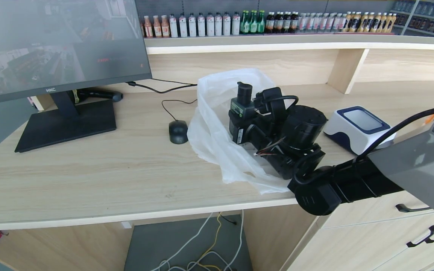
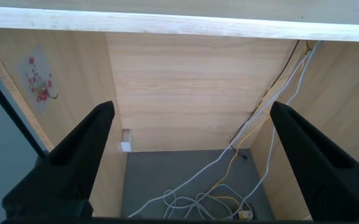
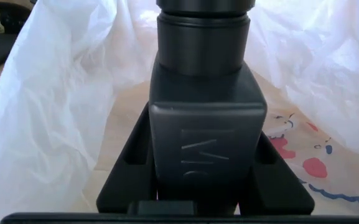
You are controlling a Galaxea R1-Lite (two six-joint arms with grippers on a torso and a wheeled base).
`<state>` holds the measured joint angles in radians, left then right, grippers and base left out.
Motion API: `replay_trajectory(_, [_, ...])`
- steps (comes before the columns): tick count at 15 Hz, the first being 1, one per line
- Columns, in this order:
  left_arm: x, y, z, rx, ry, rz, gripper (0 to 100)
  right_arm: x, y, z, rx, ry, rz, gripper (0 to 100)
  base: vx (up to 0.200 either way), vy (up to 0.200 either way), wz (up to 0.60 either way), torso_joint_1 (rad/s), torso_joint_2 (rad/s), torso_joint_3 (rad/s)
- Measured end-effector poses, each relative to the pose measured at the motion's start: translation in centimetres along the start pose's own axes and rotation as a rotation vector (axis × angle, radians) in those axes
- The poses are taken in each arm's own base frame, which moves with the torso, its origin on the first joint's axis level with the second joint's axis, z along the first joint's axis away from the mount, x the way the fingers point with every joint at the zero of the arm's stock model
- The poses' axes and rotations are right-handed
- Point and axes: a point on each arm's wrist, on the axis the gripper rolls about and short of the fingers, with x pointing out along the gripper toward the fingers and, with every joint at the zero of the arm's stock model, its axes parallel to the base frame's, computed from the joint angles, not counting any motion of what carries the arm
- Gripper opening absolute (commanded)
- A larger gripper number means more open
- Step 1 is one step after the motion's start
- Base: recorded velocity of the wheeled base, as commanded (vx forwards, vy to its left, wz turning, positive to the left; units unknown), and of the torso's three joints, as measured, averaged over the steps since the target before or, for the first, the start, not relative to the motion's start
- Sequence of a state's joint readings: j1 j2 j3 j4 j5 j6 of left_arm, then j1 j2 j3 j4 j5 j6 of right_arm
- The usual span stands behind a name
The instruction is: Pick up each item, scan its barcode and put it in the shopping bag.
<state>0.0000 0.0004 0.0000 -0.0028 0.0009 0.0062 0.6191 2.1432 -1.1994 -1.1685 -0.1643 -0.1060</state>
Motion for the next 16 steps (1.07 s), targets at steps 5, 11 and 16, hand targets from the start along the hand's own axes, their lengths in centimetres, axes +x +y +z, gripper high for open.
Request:
replay_trajectory(5, [0.00,0.00,0.00,0.000,0.000,0.000,100,-0.17,0.14,-0.40,-0.001,0.011,0.005,0,0.000,0.000,0.00,0.000,0.00,0.000])
replay_trajectory(11, [0.00,0.00,0.00,0.000,0.000,0.000,100,-0.55,0.34,-0.96,-0.003,0.033,0.021,100,0.000,0.000,0.00,0.000,0.00,0.000])
replay_trajectory(16, [0.00,0.00,0.00,0.000,0.000,0.001,100,-0.53,0.38,-0.65,0.001,0.012,0.033,100,0.000,0.000,0.00,0.000,0.00,0.000])
